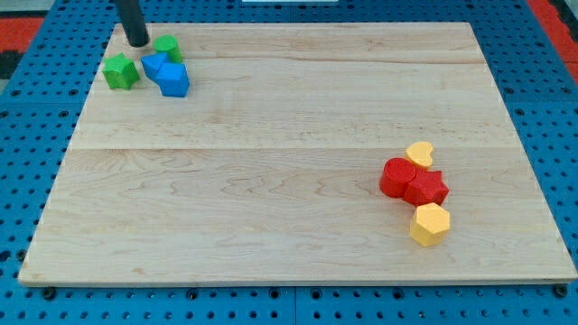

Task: Push the green star to the bottom left of the blue cube

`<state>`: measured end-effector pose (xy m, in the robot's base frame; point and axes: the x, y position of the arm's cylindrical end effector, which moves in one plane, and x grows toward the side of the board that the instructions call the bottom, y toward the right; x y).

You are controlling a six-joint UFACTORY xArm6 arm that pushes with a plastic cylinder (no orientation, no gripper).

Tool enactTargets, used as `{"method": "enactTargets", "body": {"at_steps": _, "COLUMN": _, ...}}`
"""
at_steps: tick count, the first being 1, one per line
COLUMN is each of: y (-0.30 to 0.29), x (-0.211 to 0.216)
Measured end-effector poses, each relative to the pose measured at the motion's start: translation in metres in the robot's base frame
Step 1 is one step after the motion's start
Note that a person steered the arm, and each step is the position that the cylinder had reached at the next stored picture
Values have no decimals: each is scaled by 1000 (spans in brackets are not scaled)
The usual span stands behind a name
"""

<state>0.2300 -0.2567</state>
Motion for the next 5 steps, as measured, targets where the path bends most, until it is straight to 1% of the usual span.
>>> {"method": "enactTargets", "body": {"at_steps": 1, "y": -11, "x": 52}}
{"method": "enactTargets", "body": {"at_steps": 2, "y": 11, "x": 74}}
{"method": "enactTargets", "body": {"at_steps": 3, "y": 40, "x": 77}}
{"method": "enactTargets", "body": {"at_steps": 4, "y": 49, "x": 110}}
{"method": "enactTargets", "body": {"at_steps": 5, "y": 48, "x": 122}}
